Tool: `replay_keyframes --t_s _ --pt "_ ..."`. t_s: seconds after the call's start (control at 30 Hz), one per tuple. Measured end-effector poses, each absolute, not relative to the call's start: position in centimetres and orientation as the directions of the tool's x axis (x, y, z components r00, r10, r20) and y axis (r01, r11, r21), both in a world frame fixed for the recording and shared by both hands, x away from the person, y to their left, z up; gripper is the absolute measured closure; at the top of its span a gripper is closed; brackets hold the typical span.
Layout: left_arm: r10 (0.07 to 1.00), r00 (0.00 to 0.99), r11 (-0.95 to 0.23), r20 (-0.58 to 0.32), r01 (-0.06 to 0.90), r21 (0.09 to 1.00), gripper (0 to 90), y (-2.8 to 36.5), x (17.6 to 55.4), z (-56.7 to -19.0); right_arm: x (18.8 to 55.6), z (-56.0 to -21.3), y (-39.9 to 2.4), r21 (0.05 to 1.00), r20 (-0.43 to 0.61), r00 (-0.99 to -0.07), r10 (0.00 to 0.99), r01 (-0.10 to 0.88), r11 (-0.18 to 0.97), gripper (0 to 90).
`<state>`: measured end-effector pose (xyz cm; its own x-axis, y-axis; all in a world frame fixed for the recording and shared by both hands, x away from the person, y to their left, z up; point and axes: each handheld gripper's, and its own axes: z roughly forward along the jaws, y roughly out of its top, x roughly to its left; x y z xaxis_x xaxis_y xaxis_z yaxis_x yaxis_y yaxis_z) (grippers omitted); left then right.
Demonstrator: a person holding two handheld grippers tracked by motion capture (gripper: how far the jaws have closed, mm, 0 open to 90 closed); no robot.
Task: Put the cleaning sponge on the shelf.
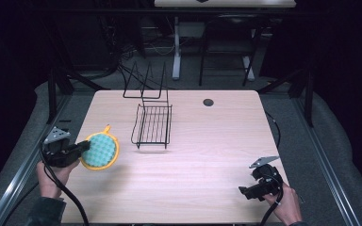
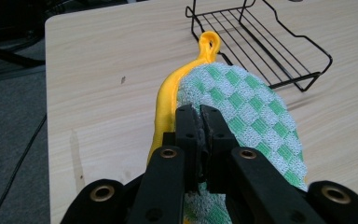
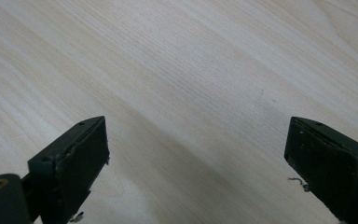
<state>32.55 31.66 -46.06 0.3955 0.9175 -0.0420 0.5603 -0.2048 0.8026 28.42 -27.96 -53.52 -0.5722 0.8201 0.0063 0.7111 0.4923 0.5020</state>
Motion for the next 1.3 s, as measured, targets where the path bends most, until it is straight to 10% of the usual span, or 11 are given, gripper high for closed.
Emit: replay_keyframes --t_s 1.3 --pt "0.882 0.461 -0.18 -0.101 0.526 0.831 87.2 26.5 38.3 -46.5 28.4 -53.4 -28.0 0.505 0.002 -0.573 0.82 0.708 0.493 6.0"
